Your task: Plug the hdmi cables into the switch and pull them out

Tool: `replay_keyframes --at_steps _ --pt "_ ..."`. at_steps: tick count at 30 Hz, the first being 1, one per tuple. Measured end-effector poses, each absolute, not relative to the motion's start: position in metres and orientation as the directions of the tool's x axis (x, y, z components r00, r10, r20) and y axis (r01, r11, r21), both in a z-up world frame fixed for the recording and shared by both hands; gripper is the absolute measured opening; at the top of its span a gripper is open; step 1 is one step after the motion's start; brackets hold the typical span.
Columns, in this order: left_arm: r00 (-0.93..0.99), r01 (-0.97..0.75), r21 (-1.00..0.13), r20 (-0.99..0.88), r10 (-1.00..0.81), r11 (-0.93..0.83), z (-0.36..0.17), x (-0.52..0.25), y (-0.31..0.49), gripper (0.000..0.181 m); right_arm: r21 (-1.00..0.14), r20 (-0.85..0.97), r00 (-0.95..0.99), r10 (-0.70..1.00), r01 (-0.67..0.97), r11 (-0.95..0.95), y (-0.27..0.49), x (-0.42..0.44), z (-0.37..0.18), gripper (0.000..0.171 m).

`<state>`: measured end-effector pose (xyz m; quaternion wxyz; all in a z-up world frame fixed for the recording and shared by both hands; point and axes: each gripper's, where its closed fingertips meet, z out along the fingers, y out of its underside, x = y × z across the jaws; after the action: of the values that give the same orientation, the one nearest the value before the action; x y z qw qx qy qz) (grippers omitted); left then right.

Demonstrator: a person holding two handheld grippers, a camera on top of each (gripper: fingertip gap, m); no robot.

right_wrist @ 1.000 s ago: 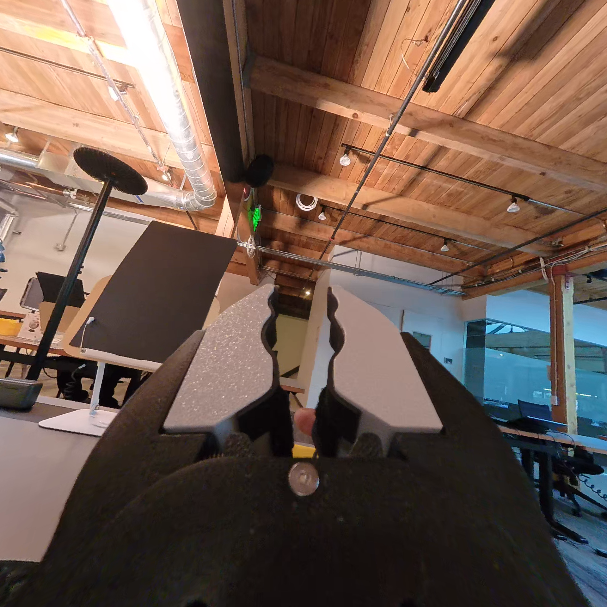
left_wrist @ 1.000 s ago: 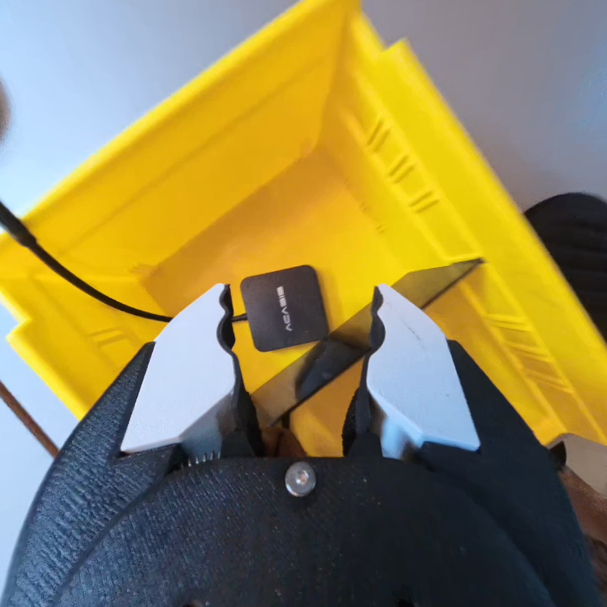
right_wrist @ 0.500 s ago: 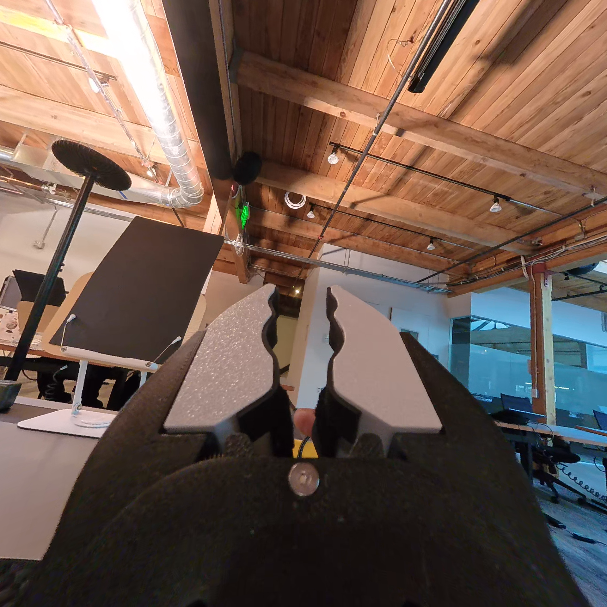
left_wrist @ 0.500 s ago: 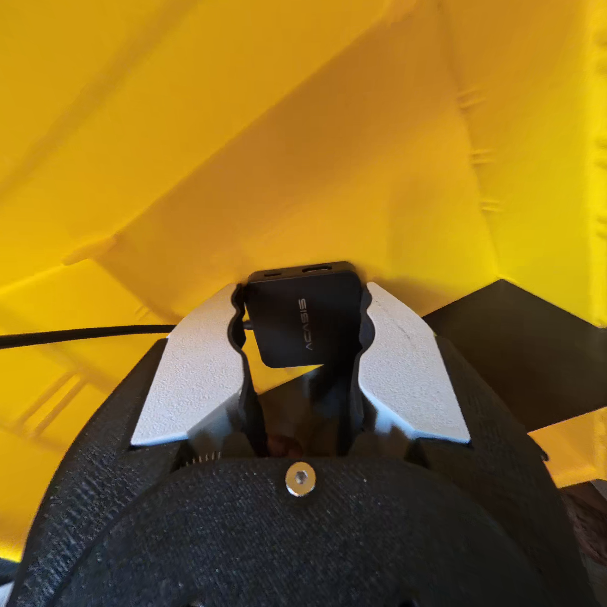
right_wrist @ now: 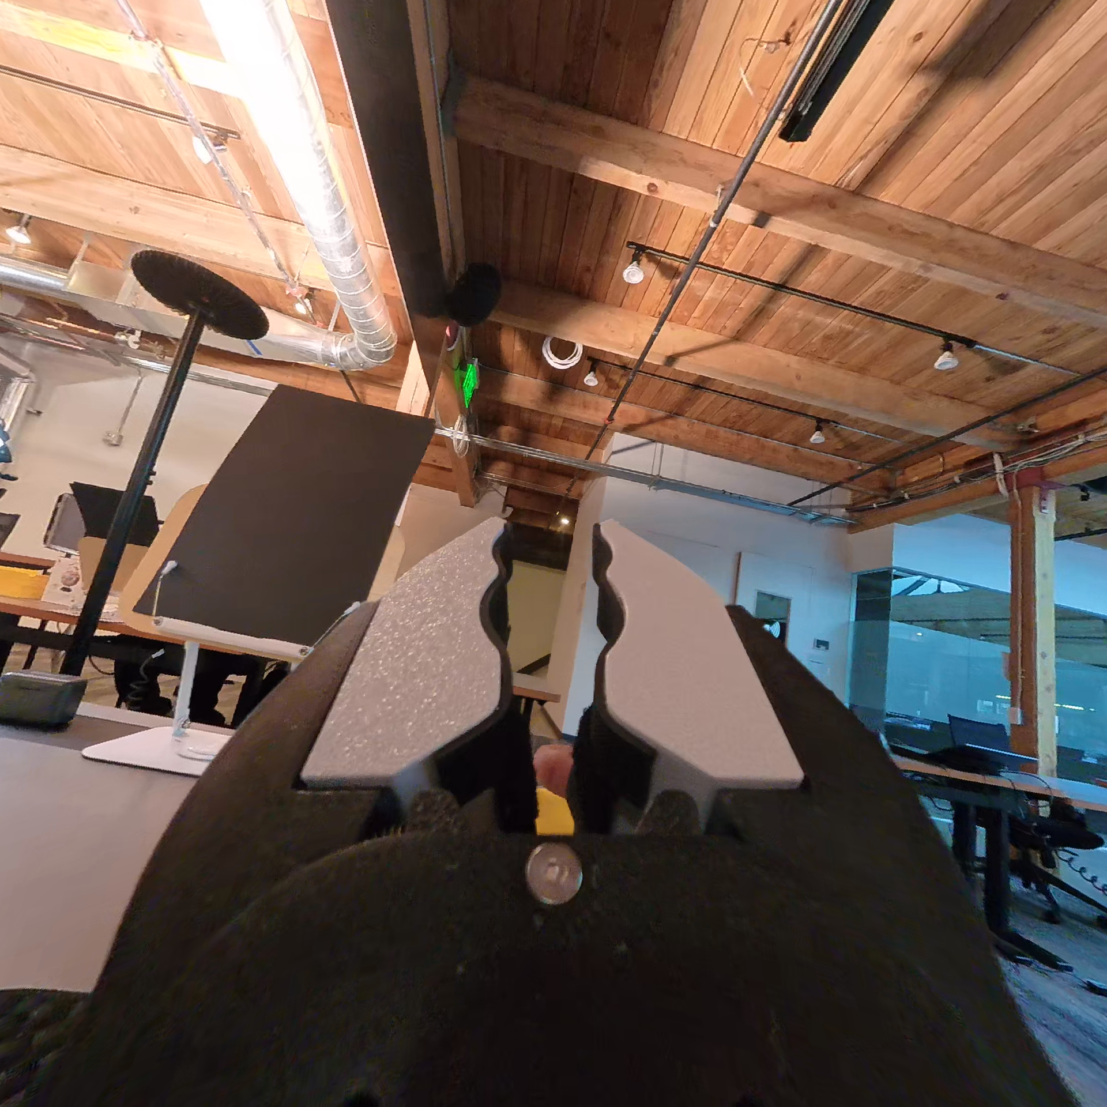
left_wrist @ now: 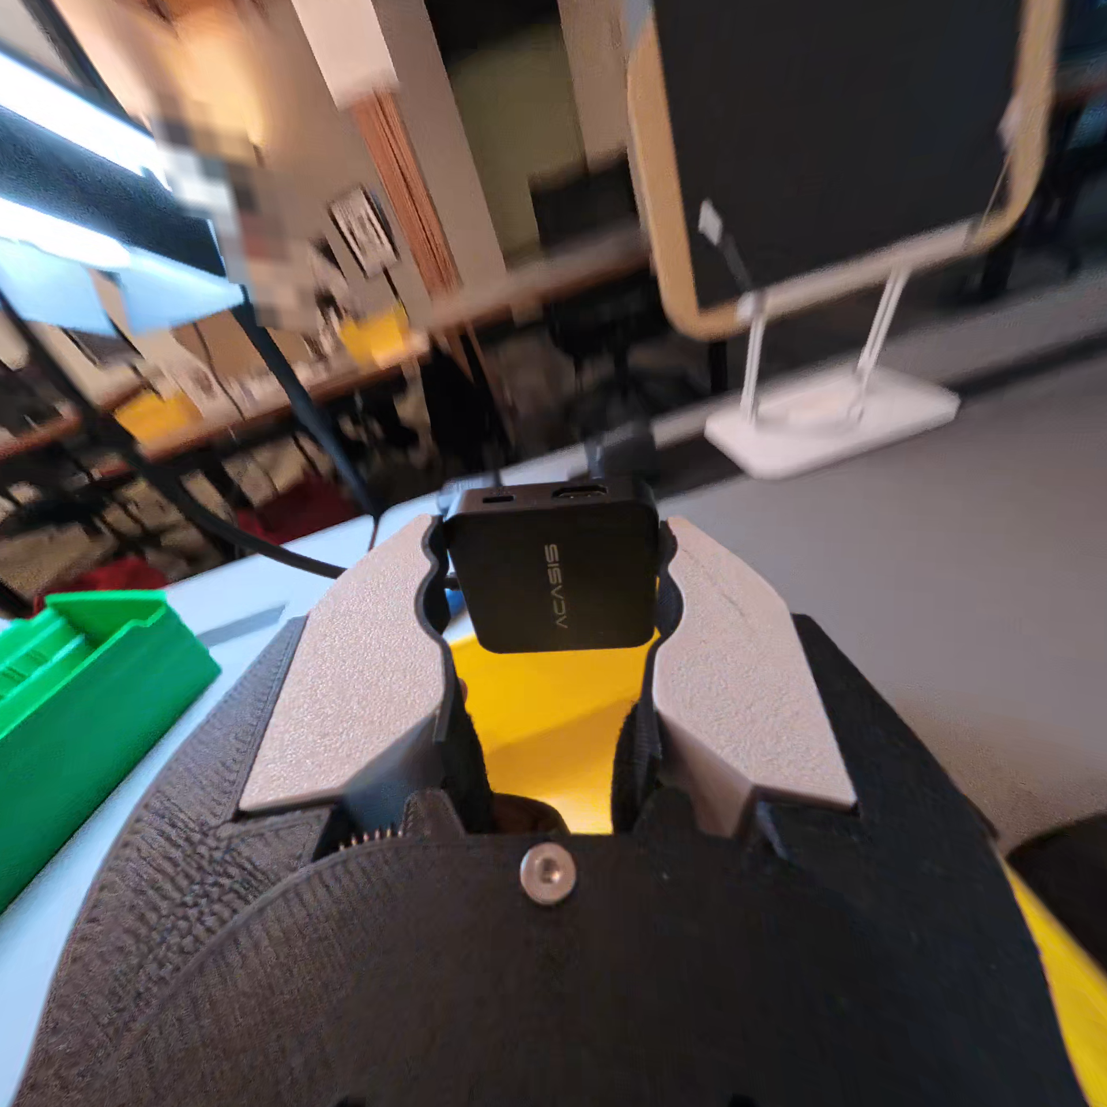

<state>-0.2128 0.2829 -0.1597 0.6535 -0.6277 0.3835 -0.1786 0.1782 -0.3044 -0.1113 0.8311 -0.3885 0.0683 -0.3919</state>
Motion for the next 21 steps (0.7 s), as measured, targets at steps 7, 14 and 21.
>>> replay_keyframes --at_steps 7,14,21 --pt "0.339 0.579 -0.815 0.218 -0.915 0.020 -0.090 -0.204 0.148 0.066 -0.687 0.258 0.766 -0.589 0.574 0.446 -0.261 0.145 -0.110 0.025" --pt "-0.277 0.746 -0.478 0.410 -0.869 -0.463 -0.087 -0.160 0.024 0.066 -0.619 0.420 0.877 -0.232 0.464 0.634 -0.195 0.052 -0.115 0.036" --pt "-0.577 0.495 -0.452 0.468 -0.670 -0.742 -0.128 -0.087 -0.056 0.066 -0.525 0.710 0.699 -0.079 0.601 0.603 -0.128 -0.052 -0.154 0.076"
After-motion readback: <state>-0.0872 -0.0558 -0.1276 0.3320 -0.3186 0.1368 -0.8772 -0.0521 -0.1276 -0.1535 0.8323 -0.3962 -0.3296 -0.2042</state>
